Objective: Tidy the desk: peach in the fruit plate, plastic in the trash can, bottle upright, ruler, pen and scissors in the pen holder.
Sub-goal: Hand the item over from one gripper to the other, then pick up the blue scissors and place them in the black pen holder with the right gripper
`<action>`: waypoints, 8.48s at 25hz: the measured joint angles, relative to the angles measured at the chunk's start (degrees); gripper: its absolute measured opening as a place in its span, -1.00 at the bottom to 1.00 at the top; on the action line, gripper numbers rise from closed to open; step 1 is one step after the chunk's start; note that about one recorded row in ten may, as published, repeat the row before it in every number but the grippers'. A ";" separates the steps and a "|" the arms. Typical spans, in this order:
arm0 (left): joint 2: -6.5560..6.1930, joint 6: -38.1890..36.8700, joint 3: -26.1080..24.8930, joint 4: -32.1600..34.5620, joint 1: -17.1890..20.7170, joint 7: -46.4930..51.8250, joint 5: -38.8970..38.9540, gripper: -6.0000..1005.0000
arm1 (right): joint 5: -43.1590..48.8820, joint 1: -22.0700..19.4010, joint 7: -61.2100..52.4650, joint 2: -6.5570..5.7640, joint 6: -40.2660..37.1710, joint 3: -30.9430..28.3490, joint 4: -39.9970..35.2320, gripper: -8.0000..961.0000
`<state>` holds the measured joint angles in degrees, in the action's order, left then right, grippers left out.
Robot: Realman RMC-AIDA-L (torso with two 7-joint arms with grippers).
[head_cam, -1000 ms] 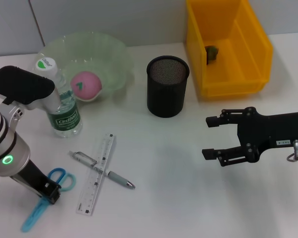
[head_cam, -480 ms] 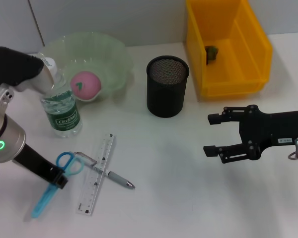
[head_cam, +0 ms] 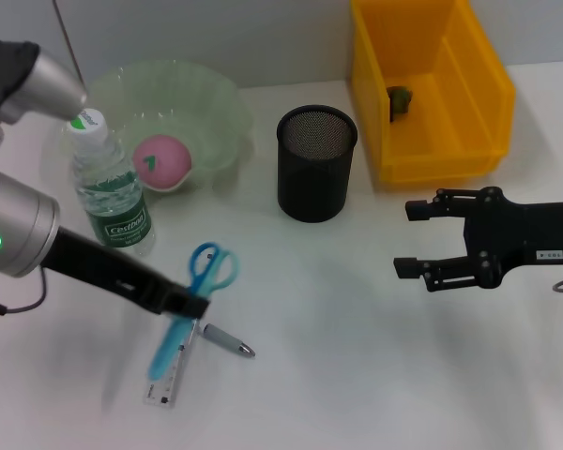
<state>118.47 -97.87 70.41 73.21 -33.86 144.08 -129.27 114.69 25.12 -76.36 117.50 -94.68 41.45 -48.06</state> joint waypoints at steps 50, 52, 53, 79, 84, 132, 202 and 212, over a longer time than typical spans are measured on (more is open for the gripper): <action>0.70 40.46 51.34 -37.11 10.95 -114.00 126.74 -0.40 | -15.56 -3.92 11.65 1.37 -1.98 -8.49 12.19 0.46; 0.71 41.71 52.88 -36.10 11.28 -116.19 128.82 -0.39 | -16.26 -3.89 12.53 1.39 -2.03 -8.47 13.07 0.46; 0.71 43.70 56.13 -34.47 11.59 -120.75 133.30 -0.39 | -17.71 -3.64 14.63 1.48 -2.05 -8.45 15.22 0.46; 0.71 50.14 61.21 -32.37 9.51 -129.19 143.89 -0.35 | -27.96 7.88 28.33 2.12 1.62 -8.23 36.14 0.42; 0.71 51.44 61.24 -32.28 8.98 -129.31 143.92 -0.34 | -28.01 9.26 28.75 2.22 3.25 -8.21 37.10 0.42; 0.71 58.94 62.82 -25.92 10.64 -139.05 149.75 -0.26 | -28.98 14.46 36.58 2.28 11.79 -8.59 42.26 -0.33; -0.05 57.53 62.91 -25.28 13.39 -136.25 148.54 0.63 | -33.15 13.58 36.61 2.10 9.67 -8.78 40.92 -0.80; -3.72 47.72 54.86 -24.64 21.14 -109.81 120.23 0.63 | -35.78 12.77 36.58 1.97 10.14 -9.88 37.99 -0.79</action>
<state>114.75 -50.15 125.27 48.57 -12.71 34.28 -9.04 78.91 37.89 -39.78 119.48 -84.55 31.57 -10.07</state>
